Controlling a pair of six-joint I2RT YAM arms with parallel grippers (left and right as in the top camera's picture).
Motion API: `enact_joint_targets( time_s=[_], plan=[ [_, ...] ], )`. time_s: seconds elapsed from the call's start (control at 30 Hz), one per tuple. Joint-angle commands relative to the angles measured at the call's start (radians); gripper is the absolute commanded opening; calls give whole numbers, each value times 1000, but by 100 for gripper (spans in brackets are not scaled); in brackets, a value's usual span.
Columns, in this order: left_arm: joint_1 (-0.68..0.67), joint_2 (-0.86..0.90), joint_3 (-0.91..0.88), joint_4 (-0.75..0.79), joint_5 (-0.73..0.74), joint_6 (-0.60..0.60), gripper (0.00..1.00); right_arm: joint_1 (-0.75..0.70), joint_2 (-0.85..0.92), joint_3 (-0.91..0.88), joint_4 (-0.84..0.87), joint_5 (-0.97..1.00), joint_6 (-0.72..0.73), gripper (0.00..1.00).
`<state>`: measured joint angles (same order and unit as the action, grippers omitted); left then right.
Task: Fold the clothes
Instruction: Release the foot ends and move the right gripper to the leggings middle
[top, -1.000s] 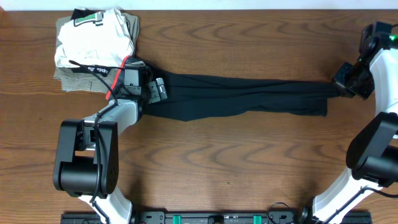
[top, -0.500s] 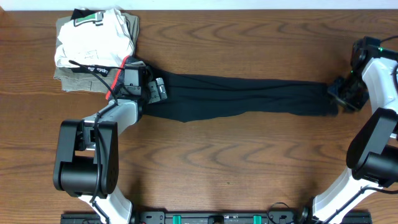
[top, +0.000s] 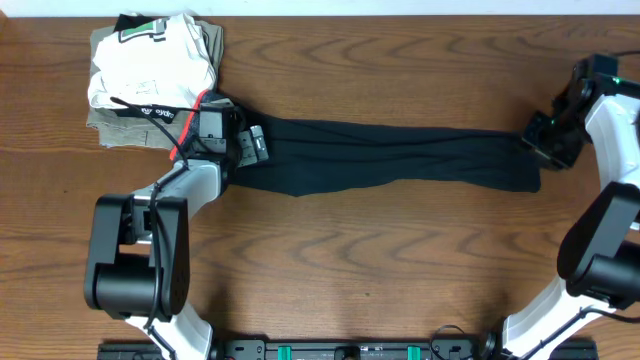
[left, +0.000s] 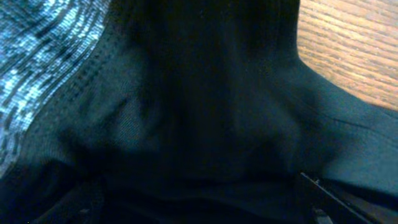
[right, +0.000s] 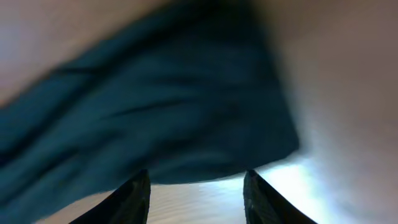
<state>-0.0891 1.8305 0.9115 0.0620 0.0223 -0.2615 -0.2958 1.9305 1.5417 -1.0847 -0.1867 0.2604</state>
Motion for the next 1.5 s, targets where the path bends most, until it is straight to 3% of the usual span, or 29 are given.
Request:
enact_joint_targets(
  time_s=[0.0,0.2,0.43,0.57,0.77,1.0,1.33,1.47],
  plan=[
    [16,-90,3,-29,24,-1,99,25,-28,5,29,-289,-150,43],
    [10,-267,3,-84,88,-40,98,157,-28,5,117,-341,-149,30],
    [-54,-331,3,-171,197,-122,98,383,-14,5,246,-199,-3,30],
    [-114,-331,3,-230,202,-121,98,489,21,5,309,-175,60,30],
    [-150,-330,2,-297,131,-127,97,591,115,5,431,-156,118,20],
    [-150,-324,0,-410,-31,-138,97,661,205,5,446,-40,190,17],
    [-150,-194,-2,-344,0,-170,88,670,223,5,439,-90,206,10],
    [-150,-124,-2,-270,84,-171,76,669,218,16,437,-94,194,8]
  ],
)
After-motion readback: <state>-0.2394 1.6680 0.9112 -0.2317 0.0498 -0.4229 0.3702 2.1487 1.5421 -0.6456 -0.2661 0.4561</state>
